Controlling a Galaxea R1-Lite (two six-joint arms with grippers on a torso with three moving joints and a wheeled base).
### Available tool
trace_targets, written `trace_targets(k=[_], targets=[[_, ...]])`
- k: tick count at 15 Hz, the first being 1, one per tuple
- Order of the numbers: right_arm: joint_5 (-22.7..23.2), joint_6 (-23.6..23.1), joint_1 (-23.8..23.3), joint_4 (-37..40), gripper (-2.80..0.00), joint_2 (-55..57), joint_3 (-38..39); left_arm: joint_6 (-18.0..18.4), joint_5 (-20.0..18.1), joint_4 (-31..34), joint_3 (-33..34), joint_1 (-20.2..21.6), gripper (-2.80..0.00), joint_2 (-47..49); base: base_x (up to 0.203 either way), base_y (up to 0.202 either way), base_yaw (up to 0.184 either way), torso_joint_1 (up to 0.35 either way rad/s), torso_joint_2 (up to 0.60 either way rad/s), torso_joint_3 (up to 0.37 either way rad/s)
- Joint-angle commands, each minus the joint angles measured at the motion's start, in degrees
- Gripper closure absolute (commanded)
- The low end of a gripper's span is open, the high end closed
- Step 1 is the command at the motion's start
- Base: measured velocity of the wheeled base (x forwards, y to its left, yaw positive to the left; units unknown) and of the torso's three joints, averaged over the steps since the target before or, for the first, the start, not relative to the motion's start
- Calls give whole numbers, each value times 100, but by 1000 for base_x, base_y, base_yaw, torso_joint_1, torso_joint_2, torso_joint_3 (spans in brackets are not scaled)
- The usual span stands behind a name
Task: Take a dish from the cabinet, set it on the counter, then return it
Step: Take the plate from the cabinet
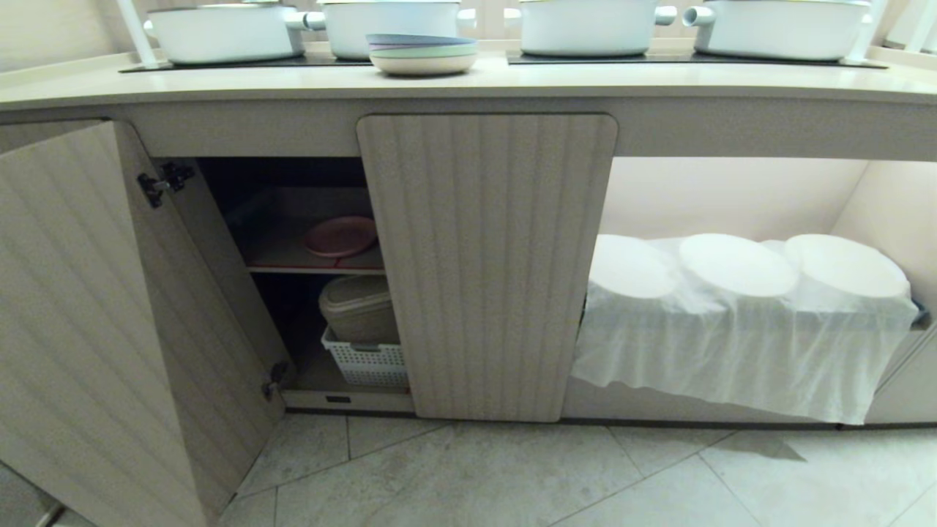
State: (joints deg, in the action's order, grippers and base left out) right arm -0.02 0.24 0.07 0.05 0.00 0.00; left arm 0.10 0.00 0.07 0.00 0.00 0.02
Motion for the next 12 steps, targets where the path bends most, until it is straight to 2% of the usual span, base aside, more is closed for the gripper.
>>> trace_targets(k=[1, 12], targets=[[2, 2, 1, -5, 0, 0, 0, -2, 0, 1, 0, 0, 0, -2, 199, 0, 0, 6, -1, 4], [2, 2, 1, -5, 0, 0, 0, -2, 0, 1, 0, 0, 0, -2, 196, 0, 0, 3, 1, 3]])
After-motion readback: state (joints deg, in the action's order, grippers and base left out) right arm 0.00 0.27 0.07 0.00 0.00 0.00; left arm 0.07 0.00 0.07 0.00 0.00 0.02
